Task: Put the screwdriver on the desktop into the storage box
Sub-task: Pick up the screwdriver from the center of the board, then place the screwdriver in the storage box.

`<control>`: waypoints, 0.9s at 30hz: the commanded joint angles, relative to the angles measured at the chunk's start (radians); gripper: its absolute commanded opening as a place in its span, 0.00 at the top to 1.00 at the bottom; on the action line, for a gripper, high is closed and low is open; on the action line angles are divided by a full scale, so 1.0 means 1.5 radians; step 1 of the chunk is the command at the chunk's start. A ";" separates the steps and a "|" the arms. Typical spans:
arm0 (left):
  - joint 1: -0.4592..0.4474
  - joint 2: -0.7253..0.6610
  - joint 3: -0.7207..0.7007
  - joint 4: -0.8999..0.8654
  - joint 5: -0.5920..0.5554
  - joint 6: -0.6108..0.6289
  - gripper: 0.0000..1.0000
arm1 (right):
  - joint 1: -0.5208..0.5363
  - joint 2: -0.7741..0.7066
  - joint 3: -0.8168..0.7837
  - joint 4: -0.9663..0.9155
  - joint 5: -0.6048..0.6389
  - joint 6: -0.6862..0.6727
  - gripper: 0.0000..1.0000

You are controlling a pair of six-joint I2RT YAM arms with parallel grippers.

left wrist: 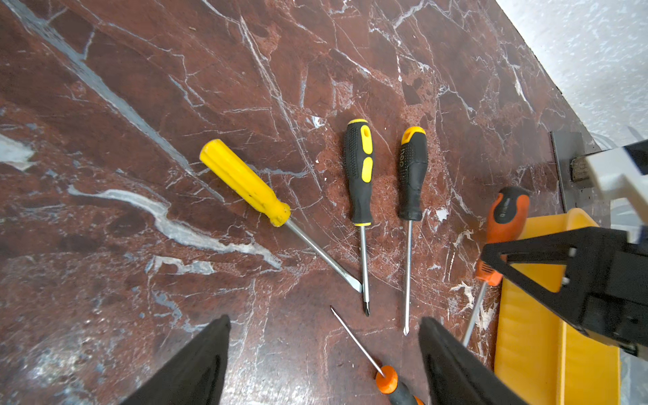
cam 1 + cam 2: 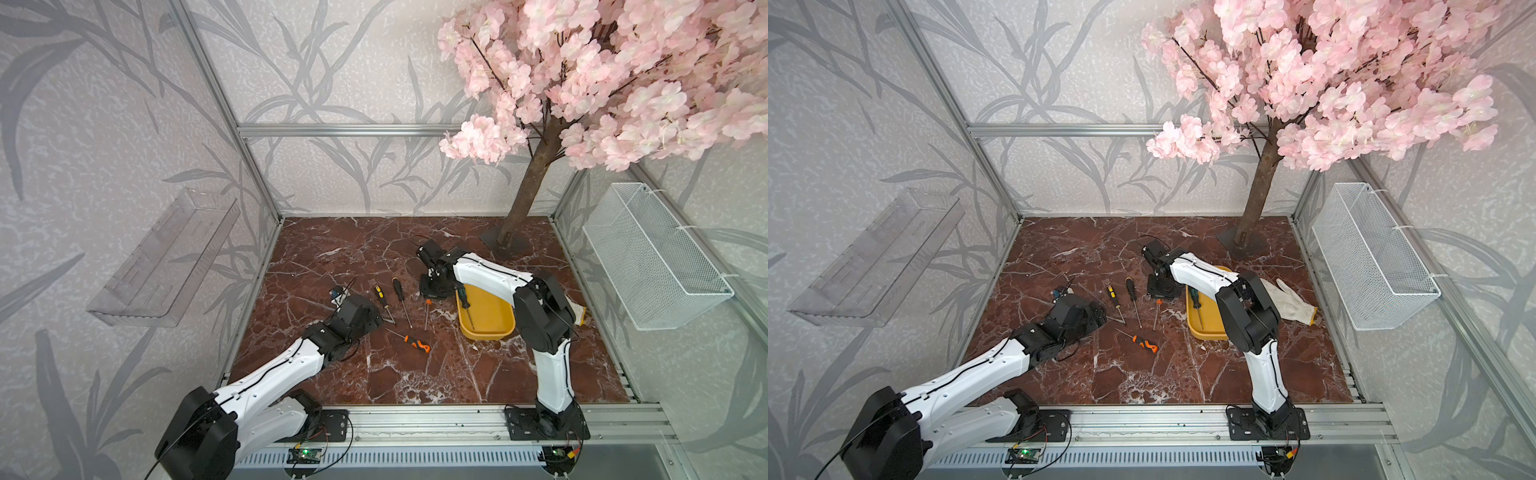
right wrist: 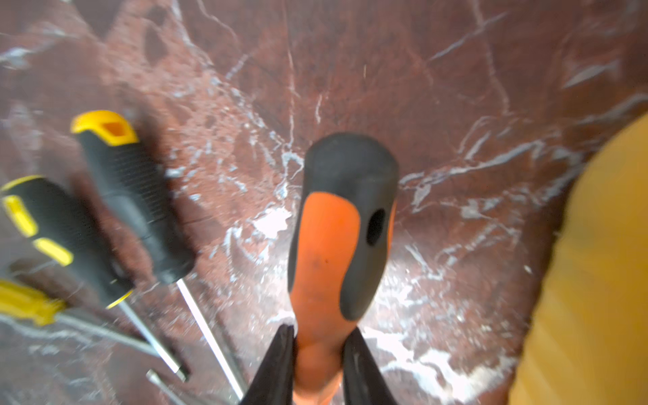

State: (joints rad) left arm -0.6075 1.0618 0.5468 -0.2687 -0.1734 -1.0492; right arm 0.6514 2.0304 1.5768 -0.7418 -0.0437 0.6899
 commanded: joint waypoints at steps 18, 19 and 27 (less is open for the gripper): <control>-0.058 0.143 0.159 0.133 0.155 0.106 0.14 | -0.116 -0.258 -0.090 -0.077 -0.011 -0.141 0.80; -0.065 0.158 0.171 0.141 0.164 0.112 0.14 | -0.126 -0.265 -0.095 -0.083 -0.009 -0.152 0.80; -0.130 0.266 0.248 0.178 0.215 0.145 0.13 | -0.167 -0.274 -0.115 -0.115 0.103 -0.247 0.79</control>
State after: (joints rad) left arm -0.7803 1.4265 0.8814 -0.0380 0.1005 -0.8734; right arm 0.4049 1.6287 1.4120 -0.8730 0.0143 0.3954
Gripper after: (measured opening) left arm 0.868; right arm 0.243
